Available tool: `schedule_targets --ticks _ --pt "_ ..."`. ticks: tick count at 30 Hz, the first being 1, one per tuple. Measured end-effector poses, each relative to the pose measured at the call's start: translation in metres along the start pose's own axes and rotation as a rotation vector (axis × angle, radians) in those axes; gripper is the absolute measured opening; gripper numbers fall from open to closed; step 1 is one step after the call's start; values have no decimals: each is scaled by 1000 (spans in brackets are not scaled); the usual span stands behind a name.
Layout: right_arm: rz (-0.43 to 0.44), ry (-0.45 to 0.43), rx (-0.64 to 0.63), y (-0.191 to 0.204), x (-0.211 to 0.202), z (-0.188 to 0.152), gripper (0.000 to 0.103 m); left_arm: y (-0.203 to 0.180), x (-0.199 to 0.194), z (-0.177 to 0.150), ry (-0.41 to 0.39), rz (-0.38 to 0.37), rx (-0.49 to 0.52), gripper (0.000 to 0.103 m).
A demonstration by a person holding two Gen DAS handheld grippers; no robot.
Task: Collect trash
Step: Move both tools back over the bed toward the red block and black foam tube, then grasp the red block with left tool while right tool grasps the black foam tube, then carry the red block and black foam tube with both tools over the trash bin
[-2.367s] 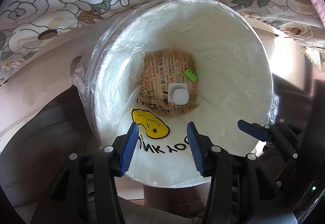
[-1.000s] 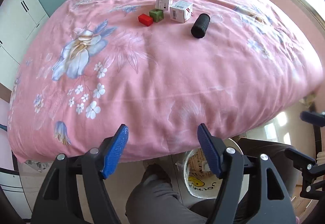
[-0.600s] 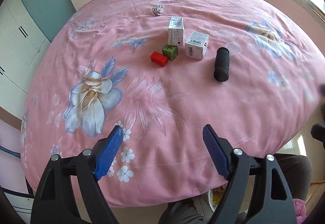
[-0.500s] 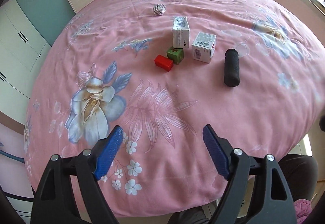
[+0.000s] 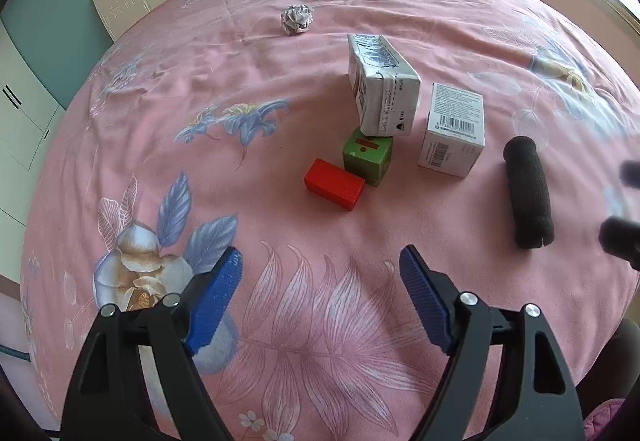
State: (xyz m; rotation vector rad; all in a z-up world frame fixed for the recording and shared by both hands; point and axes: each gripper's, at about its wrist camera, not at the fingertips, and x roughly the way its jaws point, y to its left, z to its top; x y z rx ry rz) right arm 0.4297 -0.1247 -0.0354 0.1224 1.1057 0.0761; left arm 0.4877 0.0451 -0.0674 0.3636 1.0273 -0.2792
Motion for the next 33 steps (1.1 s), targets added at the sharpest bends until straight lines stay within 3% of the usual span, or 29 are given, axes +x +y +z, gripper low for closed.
schedule_targets --ticks 5,10,13,17,21,33 --pt "14 58 76 -6 42 10 77 2 32 12 -21 -55 58 83" --pt "40 100 137 -11 76 13 77 10 57 23 -37 -134 33 83" --pt "19 95 109 -6 87 17 77 10 68 27 -52 -129 29 83" --pt "-25 82 27 -1 97 18 58 12 74 26 -68 -155 -16 76" --pt "-17 75 -6 -2 97 16 54 6 69 23 -79 -150 -14 46" --pt "12 82 -84 -11 59 -10 44 0 32 -5 -14 -104 -123 45"
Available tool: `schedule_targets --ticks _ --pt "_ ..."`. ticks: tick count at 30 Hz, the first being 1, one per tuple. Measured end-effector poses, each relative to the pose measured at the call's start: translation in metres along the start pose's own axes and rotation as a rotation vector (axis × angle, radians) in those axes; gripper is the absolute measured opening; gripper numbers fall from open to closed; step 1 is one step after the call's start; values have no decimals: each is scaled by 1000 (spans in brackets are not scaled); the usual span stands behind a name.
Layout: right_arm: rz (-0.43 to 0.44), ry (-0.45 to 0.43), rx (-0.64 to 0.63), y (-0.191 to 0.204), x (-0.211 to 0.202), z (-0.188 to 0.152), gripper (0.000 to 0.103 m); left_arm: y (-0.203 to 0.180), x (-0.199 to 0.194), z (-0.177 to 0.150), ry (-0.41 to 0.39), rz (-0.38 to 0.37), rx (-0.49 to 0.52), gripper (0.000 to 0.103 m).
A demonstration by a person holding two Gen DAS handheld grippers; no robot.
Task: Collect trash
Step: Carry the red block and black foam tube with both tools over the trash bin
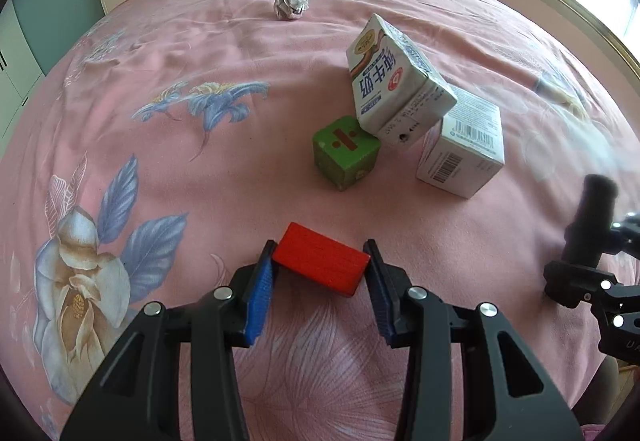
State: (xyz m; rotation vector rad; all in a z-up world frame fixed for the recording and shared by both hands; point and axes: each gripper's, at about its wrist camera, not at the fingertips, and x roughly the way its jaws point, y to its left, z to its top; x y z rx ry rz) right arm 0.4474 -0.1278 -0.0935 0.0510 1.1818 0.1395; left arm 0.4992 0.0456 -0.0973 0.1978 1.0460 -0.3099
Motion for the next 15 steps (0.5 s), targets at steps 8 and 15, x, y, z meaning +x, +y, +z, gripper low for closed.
schedule_targets --ticks 8,15 --pt "-31 -33 -89 -14 -45 -25 42 -43 -81 -25 -42 70 24 45" --pt "-43 -111 -155 -26 -113 -40 42 -92 -158 -37 -93 100 55 45"
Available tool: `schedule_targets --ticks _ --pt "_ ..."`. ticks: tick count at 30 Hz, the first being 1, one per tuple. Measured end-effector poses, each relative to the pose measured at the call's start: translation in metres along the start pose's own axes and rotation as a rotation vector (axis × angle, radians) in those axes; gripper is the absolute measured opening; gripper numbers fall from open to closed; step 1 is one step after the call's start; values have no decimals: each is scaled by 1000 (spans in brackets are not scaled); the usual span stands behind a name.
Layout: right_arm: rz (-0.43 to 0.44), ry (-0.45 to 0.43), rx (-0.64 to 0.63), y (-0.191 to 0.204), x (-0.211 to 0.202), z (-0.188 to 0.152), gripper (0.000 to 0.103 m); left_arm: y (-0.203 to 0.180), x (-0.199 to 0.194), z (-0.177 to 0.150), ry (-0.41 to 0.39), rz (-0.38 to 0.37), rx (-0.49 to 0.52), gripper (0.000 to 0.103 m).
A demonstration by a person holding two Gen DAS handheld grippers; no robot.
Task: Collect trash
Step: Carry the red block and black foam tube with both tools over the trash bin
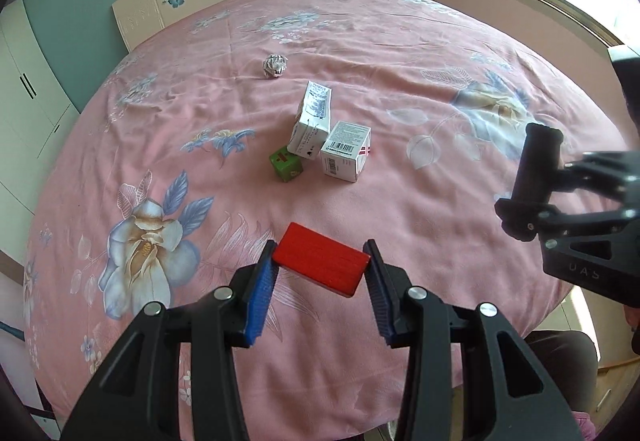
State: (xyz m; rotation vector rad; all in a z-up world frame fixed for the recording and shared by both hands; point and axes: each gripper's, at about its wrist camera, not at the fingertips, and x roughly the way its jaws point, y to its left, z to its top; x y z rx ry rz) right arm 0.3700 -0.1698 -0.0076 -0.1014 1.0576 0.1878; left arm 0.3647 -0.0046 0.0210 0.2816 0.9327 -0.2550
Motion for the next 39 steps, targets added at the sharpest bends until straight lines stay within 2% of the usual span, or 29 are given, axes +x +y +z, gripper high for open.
schedule_targets --ticks 14,20,30,35,39 --pt "-65 -220 -166 11 -170 -25 42 -27 -136 -7 -95 106 -21 45" --pt "-75 -282 -218 20 -224 -48 42 -33 -191 -19 -143 112 -42 45" --pt "-69 -340 -276 30 -287 -90 42 -41 -251 -44 -203 110 -52 45" --pt "-66 -348 -302 35 -296 -107 42 -45 -258 -63 -204 85 -56 45" --pt "-63 -344 -325 42 -296 -122 42 -50 -252 -76 -174 63 -53 45"
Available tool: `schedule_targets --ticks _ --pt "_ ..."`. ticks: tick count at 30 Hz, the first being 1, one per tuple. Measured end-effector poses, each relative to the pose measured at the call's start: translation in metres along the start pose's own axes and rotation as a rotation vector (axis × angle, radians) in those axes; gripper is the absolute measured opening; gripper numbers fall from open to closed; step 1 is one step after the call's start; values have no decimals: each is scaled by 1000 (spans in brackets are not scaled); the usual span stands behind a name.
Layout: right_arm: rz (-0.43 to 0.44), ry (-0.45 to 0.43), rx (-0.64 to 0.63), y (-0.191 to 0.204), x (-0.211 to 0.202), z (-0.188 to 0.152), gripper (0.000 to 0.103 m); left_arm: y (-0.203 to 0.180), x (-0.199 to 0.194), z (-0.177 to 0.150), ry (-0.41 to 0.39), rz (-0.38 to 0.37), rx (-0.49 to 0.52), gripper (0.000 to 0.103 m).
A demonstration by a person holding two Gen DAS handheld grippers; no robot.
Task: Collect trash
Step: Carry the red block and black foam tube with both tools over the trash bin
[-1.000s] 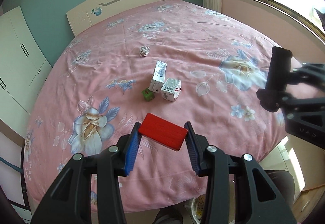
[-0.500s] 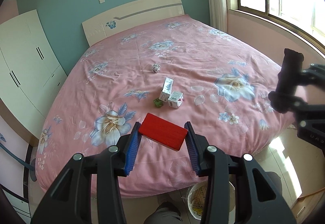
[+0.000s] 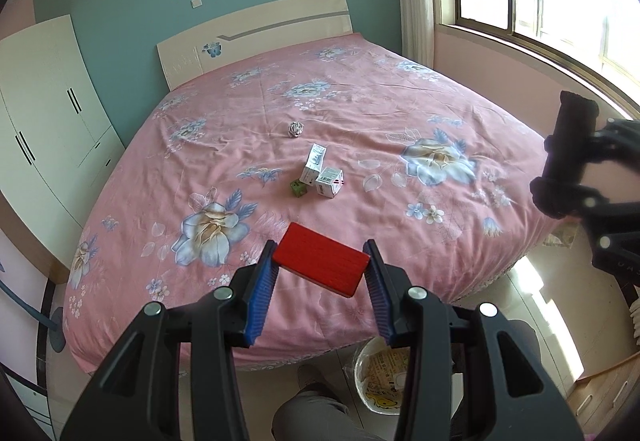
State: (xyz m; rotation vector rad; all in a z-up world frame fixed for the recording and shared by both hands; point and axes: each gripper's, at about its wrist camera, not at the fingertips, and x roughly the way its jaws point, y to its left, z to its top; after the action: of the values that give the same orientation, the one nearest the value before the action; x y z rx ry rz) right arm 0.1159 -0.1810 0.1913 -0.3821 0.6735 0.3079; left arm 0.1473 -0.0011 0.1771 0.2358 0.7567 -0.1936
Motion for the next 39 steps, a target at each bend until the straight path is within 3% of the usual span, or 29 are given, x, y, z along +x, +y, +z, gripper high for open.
schedule_targets --ticks 15,39 --pt "63 177 -62 33 64 -68 42 -7 70 -73 201 -71 -24 45" --pt "269 510 17 77 202 -194 42 -44 211 -193 565 -180 -47 45"
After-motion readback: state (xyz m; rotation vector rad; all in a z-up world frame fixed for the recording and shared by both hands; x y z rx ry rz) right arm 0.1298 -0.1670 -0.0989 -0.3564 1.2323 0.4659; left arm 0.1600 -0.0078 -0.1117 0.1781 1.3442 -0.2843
